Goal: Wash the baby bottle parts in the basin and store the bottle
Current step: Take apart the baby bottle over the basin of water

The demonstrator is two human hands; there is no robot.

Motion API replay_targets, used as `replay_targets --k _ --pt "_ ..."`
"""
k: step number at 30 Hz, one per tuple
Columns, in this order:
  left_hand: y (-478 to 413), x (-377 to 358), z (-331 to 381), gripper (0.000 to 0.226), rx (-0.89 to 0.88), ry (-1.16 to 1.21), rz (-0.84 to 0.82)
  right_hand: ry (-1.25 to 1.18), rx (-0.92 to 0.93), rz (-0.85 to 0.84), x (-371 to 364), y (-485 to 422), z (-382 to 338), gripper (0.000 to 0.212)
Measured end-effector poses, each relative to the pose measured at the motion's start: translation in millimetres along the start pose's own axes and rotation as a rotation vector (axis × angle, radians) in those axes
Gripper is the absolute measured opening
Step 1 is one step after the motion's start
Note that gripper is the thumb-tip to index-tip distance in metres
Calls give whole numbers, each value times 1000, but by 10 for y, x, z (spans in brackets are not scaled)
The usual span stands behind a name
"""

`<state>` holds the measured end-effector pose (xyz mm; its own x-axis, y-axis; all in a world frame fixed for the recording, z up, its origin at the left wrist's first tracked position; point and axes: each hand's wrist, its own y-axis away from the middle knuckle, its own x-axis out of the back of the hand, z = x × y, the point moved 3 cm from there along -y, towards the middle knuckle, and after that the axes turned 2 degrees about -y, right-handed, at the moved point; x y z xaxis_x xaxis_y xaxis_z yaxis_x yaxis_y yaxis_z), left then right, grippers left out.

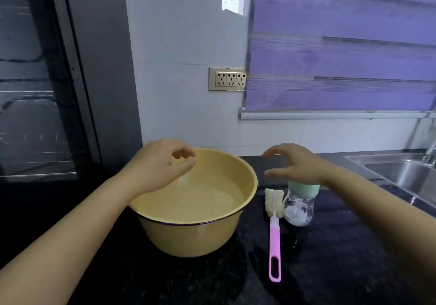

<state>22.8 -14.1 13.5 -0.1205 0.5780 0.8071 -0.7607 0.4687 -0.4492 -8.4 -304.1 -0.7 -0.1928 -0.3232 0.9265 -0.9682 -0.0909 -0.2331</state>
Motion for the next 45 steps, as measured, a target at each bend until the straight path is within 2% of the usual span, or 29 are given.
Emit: replay_targets --k 5,9,13,17,22,28,34,38,41,45 --pt "57 -132 171 8 -10 190 -7 43 -148 -80 43 130 274 55" --pt "60 -298 394 7 -58 198 -60 93 -192 -177 -27 207 420 62" --pt "5 -452 614 14 -98 198 -82 72 -168 -89 -49 238 478 57" --pt "-76 -584 738 17 -91 201 -115 55 -113 -78 -47 263 418 56" --pt "-202 -711 829 26 -57 194 -204 57 -60 -61 75 259 183 69" --pt "-325 -781 973 47 -44 171 -254 34 60 95 444 296 -285 78" --pt "-417 -783 1044 58 -12 366 -260 14 122 189 739 239 -653 70" --pt "-529 -764 1049 63 53 526 -113 -48 52 301 781 121 -801 57" --pt "-587 -669 952 55 81 530 13 -144 -4 371 726 -3 -843 46" --pt "-576 -546 744 37 72 534 -95 -284 12 337 583 -126 -914 41"
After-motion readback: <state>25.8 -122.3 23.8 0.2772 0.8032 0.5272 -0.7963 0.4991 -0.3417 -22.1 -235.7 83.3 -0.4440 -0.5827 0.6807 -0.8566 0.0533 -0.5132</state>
